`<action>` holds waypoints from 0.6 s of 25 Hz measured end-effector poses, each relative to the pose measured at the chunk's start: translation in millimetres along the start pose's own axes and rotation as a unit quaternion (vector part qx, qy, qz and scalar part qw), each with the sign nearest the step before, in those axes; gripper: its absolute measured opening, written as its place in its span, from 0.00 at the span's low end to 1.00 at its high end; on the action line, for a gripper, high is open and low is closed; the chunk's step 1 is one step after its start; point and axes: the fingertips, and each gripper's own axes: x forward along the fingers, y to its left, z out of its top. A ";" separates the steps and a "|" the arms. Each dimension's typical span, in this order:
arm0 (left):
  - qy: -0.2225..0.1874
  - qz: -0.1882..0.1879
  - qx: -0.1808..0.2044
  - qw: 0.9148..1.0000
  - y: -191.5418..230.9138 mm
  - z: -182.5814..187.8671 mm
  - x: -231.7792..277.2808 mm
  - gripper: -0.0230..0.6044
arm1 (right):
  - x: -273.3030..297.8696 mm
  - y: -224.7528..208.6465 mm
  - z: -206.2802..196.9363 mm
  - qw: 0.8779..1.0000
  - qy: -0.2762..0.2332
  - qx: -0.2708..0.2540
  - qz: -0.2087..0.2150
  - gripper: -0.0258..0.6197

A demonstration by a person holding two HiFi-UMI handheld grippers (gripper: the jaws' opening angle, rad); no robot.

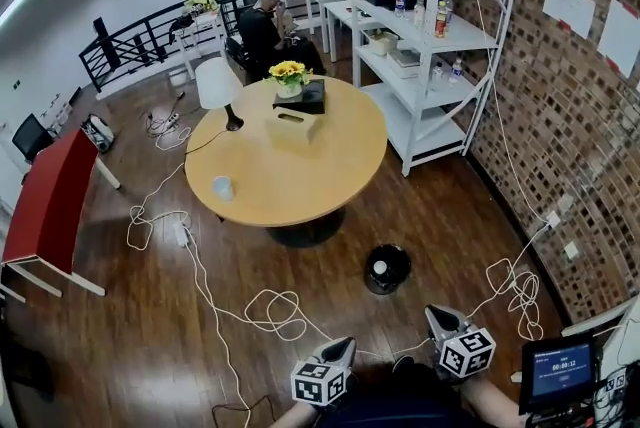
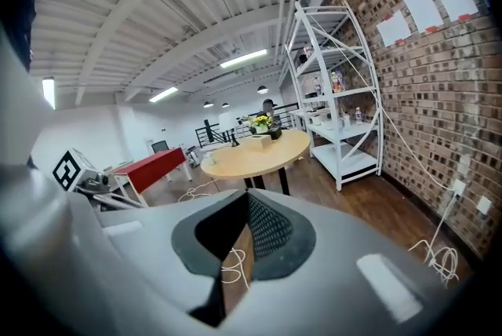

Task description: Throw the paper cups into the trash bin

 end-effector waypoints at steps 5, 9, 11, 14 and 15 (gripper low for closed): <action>-0.029 0.005 0.015 0.999 -21.9 20.7 0.4 0.04 | -14.4 31.4 3.8 0.998 -0.010 -0.023 0.060 0.05; -0.034 -0.007 0.028 0.999 -53.1 28.8 13.2 0.04 | -30.3 32.3 -0.6 0.996 -0.014 -0.028 0.078 0.05; -0.028 -0.012 0.038 0.999 -69.1 30.4 20.8 0.04 | -37.3 26.2 -5.3 0.997 -0.011 -0.019 0.078 0.05; -0.022 -0.018 0.055 0.998 -89.1 28.2 24.8 0.04 | -46.8 17.2 -17.2 0.997 0.000 -0.001 0.079 0.05; -0.021 -0.016 0.060 0.998 -91.4 27.8 25.2 0.04 | -48.2 15.2 -19.3 0.997 0.001 0.002 0.079 0.05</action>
